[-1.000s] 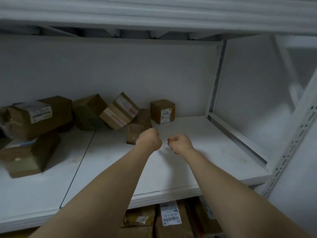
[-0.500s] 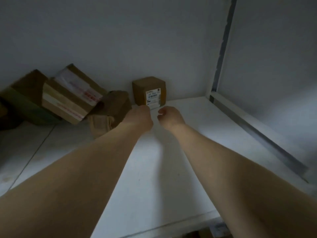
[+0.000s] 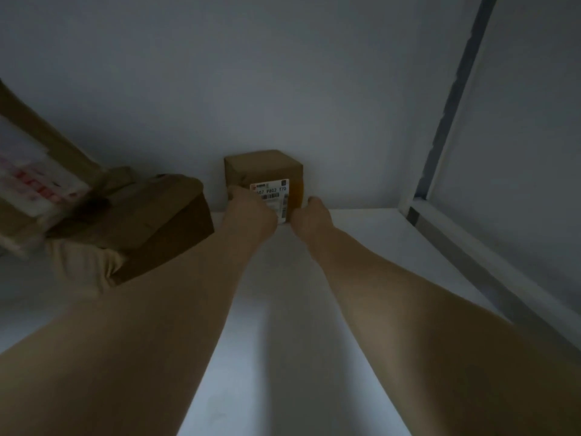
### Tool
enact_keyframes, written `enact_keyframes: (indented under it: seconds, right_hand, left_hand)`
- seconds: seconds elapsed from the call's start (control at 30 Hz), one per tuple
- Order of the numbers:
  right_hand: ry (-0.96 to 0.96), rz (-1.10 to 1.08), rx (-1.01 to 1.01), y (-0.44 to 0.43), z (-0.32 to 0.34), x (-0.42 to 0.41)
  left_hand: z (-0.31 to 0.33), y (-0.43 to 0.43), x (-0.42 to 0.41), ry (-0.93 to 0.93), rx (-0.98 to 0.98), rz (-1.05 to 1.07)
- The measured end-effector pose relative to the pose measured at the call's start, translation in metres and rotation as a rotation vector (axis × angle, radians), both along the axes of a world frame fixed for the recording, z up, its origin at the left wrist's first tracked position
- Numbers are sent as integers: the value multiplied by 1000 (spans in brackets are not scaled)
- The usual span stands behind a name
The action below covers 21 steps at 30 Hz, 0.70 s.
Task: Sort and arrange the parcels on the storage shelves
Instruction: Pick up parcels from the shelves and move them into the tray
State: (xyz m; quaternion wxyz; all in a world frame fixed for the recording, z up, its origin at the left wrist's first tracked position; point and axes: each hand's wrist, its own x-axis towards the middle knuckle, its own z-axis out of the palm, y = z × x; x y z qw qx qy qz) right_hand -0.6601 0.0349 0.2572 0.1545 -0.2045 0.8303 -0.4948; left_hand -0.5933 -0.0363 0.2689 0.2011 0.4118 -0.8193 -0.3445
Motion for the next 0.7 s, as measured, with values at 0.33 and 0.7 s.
enact_keyframes:
  seconds: [0.33, 0.7]
  right_hand:
    - [-59, 42, -118, -24, -6, -31]
    - [-4, 0, -85, 28, -6, 0]
  left_hand:
    - [-11, -18, -19, 101, 91, 59]
    - [-2, 28, 13, -12, -9, 10]
